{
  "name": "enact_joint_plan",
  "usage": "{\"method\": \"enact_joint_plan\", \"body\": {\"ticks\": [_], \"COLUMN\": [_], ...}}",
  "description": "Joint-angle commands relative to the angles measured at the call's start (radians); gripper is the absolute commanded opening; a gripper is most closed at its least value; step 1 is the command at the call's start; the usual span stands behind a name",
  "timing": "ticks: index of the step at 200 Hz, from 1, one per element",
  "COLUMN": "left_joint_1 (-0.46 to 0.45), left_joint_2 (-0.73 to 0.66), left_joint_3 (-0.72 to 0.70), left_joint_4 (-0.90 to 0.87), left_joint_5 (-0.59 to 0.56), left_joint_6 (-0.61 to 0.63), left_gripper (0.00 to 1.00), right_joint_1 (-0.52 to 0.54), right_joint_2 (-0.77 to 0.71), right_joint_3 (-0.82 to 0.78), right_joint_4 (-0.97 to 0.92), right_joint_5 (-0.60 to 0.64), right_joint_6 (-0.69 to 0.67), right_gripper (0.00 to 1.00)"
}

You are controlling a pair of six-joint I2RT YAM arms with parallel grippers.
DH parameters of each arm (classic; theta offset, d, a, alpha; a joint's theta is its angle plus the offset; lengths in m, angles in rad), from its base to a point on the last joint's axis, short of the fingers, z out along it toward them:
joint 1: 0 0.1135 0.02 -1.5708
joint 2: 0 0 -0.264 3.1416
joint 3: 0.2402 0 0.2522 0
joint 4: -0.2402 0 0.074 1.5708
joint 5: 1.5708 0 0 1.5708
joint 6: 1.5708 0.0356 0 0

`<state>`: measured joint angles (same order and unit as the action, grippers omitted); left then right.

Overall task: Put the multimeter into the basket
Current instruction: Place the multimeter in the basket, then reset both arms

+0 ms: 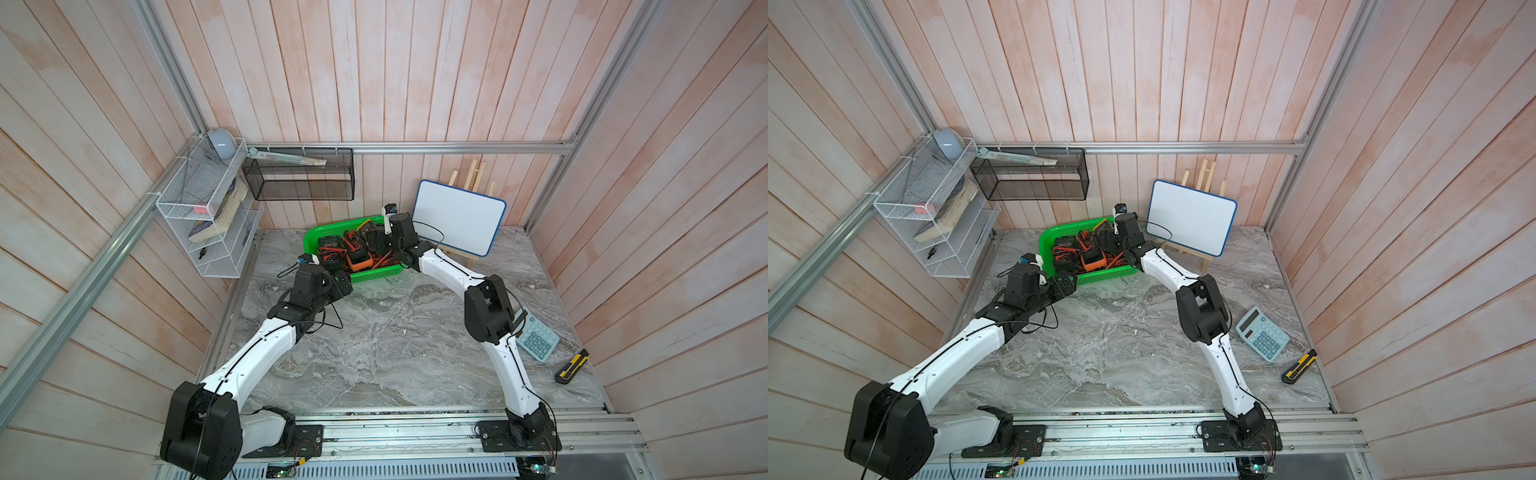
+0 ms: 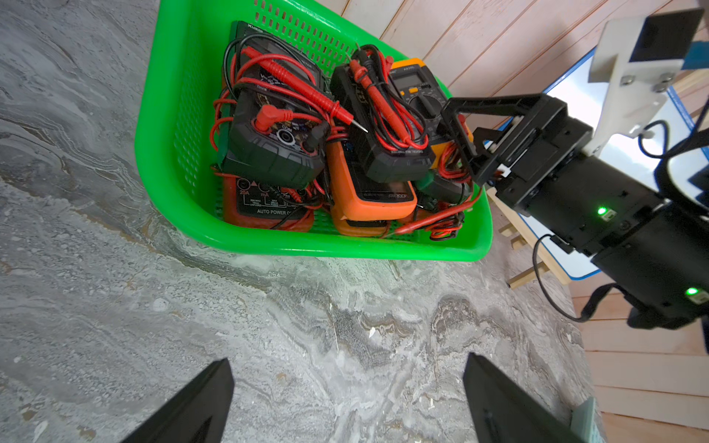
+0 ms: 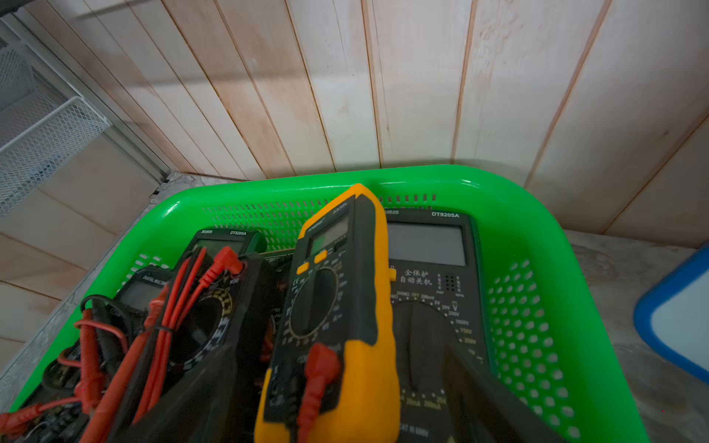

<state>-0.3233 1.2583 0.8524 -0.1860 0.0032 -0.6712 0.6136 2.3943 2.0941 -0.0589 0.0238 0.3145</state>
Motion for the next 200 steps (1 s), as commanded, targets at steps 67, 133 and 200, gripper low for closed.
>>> {"method": "enact_joint_plan", "body": {"ticks": [67,133,200], "left_joint_1": [0.006,0.006,0.006], "left_joint_2": [-0.030,-0.033,-0.061], "left_joint_3": [0.036,0.146,0.092], "left_joint_4": [-0.010,-0.058,0.099], "left_joint_5": [-0.024,-0.123,-0.227], "left_joint_6": [0.027,0.113,0.264], "left_gripper": [1.00,1.00,1.00], "right_joint_1": [0.014,0.006,-0.137], "right_joint_2": [-0.116,-0.470,-0.917], "right_joint_3": [-0.047,-0.403,-0.943], "right_joint_4": [-0.011,0.133,0.305], "right_joint_5": [0.021,0.046,0.042], "right_joint_6": [-0.007,0.008,0.056], "right_gripper": [0.98,0.98,0.98]}}
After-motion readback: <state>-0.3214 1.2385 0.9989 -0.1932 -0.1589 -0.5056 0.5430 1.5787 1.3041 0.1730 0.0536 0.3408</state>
